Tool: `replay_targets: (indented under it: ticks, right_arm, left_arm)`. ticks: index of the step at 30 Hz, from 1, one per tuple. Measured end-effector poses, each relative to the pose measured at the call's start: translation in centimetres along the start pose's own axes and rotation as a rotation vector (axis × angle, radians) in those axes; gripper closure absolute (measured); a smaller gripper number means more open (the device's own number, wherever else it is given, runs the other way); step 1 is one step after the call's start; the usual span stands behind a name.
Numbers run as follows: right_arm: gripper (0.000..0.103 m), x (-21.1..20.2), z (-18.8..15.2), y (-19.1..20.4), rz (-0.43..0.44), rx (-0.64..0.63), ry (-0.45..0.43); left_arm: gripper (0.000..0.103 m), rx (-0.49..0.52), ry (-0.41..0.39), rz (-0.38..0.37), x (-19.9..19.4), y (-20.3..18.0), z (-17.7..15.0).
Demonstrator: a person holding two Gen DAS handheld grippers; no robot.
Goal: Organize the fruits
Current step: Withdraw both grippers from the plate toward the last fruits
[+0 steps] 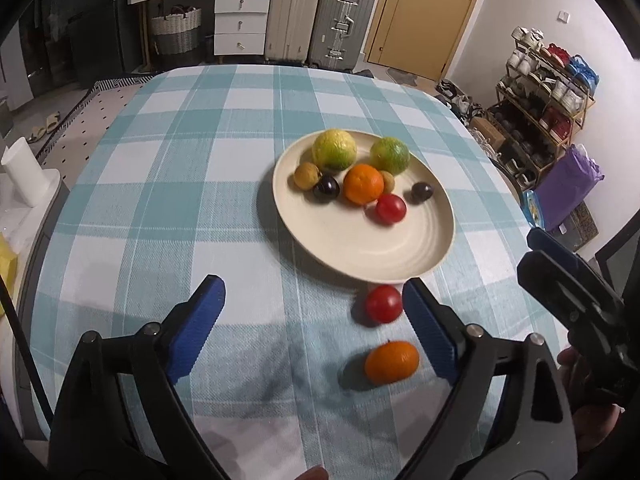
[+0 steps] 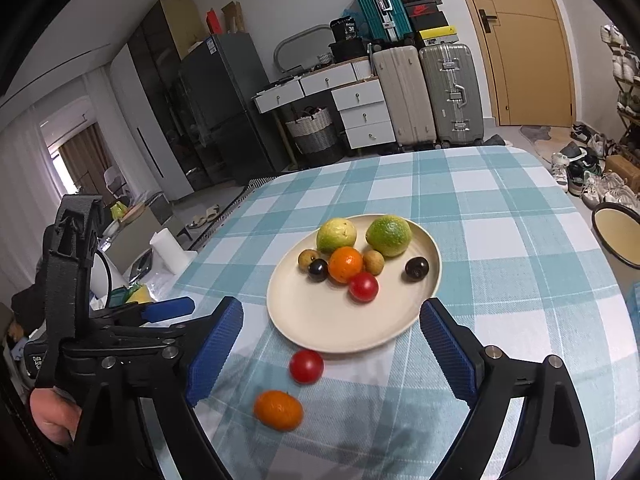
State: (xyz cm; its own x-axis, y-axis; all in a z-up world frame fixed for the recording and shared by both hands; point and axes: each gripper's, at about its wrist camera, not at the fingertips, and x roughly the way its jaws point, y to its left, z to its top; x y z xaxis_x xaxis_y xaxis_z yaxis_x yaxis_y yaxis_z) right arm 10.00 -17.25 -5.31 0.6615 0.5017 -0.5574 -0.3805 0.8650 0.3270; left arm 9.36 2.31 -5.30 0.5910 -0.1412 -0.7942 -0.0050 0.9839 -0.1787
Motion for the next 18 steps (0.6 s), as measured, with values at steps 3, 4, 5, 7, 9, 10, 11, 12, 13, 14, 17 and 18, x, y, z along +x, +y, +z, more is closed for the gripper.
replay_targets:
  ticks: [3,4,5,7,9,10,11,12,13,14,17,18]
  right_arm:
    - [0.008,-0.6,-0.6,0.2,-0.002,-0.005,-0.009]
    - [0.008,-0.8,-0.8,0.2,-0.003,-0.007,-0.008]
    - [0.008,-1.0,-1.0,0.2,-0.005,-0.008,-0.008]
    - [0.008,-1.3,-1.4,0.2,-0.007,-0.007,-0.008]
    - [0.007,-1.6,-1.9,0.1,-0.006,-0.002,-0.005]
    - [0.007,-1.8,-2.2,0.0,-0.008,0.0,-0.006]
    - [0.007,-1.9,-2.4,0.0,-0.013,0.003,-0.005]
    - [0.007,-2.0,-2.6,-0.1,-0.018,0.006,-0.002]
    - [0.007,-2.1,-2.9,-0.2,-0.015,0.009,0.003]
    - [0.007,-2.2,-3.0,-0.3,-0.015,0.011,0.004]
    - [0.007,-2.6,-3.5,-0.4,-0.023,0.01,0.001]
    - [0.007,-2.8,-3.7,-0.4,-0.025,0.01,0.001]
  left_arm:
    - [0.007,0.006,0.001,0.012,-0.1,-0.3,-0.7]
    - [0.002,0.004,-0.001,0.021,-0.2,-0.3,-1.1]
    - [0.001,0.003,-0.004,0.026,-0.3,-0.3,-1.3]
    - [0.001,0.004,-0.003,0.028,-0.3,-0.4,-1.9]
    - [0.001,0.002,0.005,0.023,-0.3,-0.5,-2.3]
    - [0.001,0.002,0.007,0.02,-0.3,-0.5,-2.7]
    - [0.001,0.005,0.009,0.019,-0.2,-0.6,-2.9]
    - [0.001,0.008,0.013,0.02,-0.2,-0.7,-3.1]
    - [0.001,0.01,0.016,0.02,-0.1,-0.9,-3.4]
    - [0.001,0.013,0.019,0.018,-0.1,-0.9,-3.6]
    - [0.001,0.012,0.029,0.015,0.2,-1.2,-4.3]
    - [0.001,0.013,0.034,0.013,0.3,-1.3,-4.5]
